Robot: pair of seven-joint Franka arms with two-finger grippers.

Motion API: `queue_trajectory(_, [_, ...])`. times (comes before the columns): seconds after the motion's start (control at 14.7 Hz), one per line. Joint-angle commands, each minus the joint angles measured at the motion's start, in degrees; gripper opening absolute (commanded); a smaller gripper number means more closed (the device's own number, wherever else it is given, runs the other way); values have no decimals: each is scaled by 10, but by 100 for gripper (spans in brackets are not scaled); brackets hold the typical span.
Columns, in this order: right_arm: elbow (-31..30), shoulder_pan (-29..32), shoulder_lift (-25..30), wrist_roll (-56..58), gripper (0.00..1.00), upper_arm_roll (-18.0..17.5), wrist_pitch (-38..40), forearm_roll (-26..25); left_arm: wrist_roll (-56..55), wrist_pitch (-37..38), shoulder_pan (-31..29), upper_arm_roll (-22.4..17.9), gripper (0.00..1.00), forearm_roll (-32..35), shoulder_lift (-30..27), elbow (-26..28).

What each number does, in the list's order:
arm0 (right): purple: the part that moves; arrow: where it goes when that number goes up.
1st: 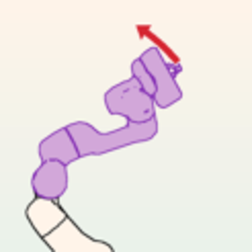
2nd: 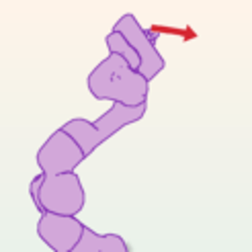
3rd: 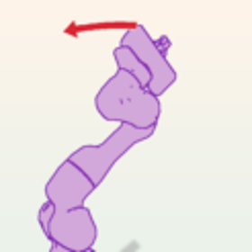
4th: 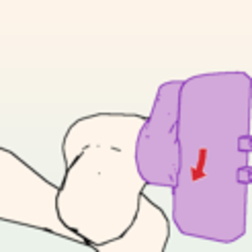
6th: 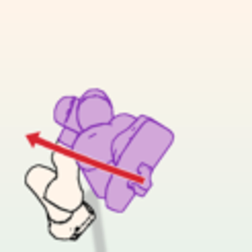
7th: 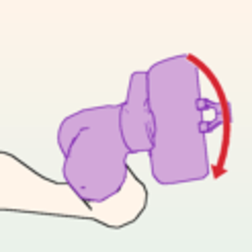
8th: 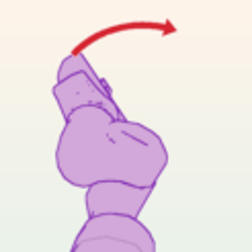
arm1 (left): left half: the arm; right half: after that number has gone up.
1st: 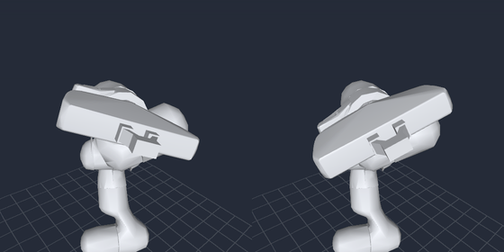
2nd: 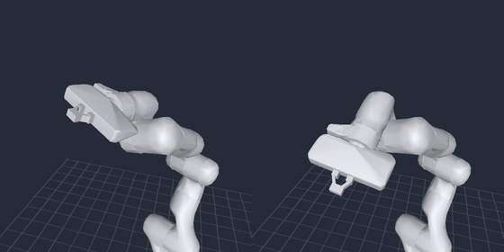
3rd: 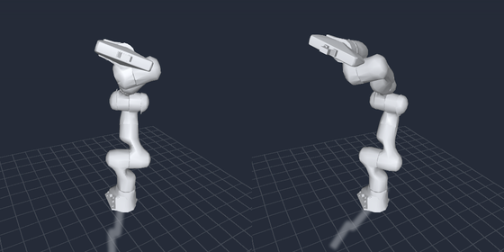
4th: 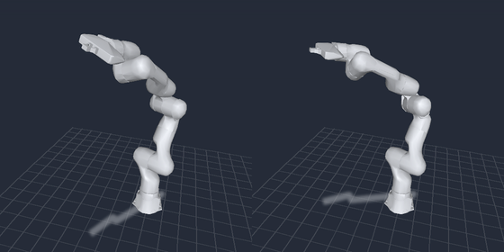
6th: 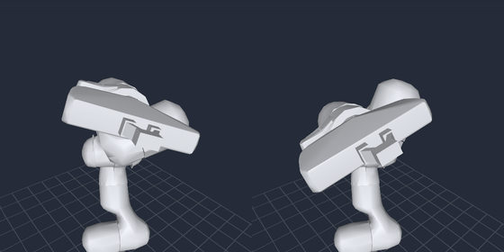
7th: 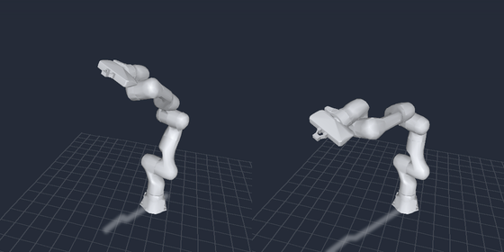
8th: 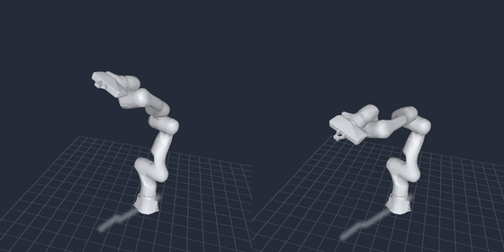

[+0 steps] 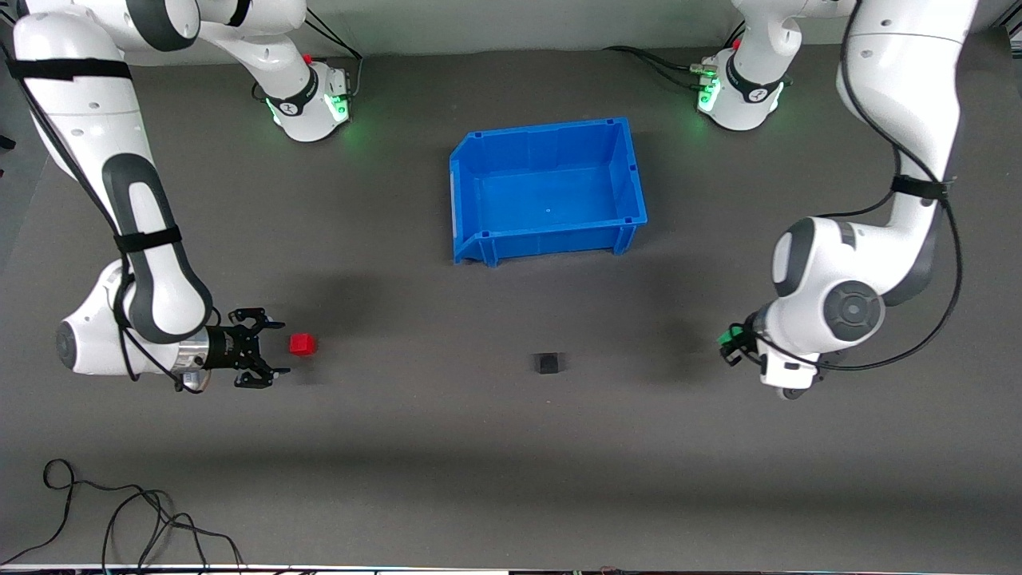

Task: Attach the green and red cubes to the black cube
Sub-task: 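Close the left gripper on the green cube while the right gripper grasps the red cube, then carry the green and red cubes toward the black cube with both grippers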

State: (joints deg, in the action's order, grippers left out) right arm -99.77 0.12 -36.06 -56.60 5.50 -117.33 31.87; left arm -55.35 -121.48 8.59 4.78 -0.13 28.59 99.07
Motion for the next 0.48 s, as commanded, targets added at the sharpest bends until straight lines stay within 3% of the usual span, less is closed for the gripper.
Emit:
queue_trajectory(0.0, [2,-6,-13,-14,85,1,-16,15,-136,5,40,-8,24,-20,37,-66])
queue_trajectory(0.27, [-10,-13,-17,-13,71,0,-33,36,-366,-53,99,-9,22,-44,53,-70])
queue_trajectory(0.41, [-14,-14,-16,-13,51,-1,-35,37,-427,-74,118,-9,22,-52,66,-76])
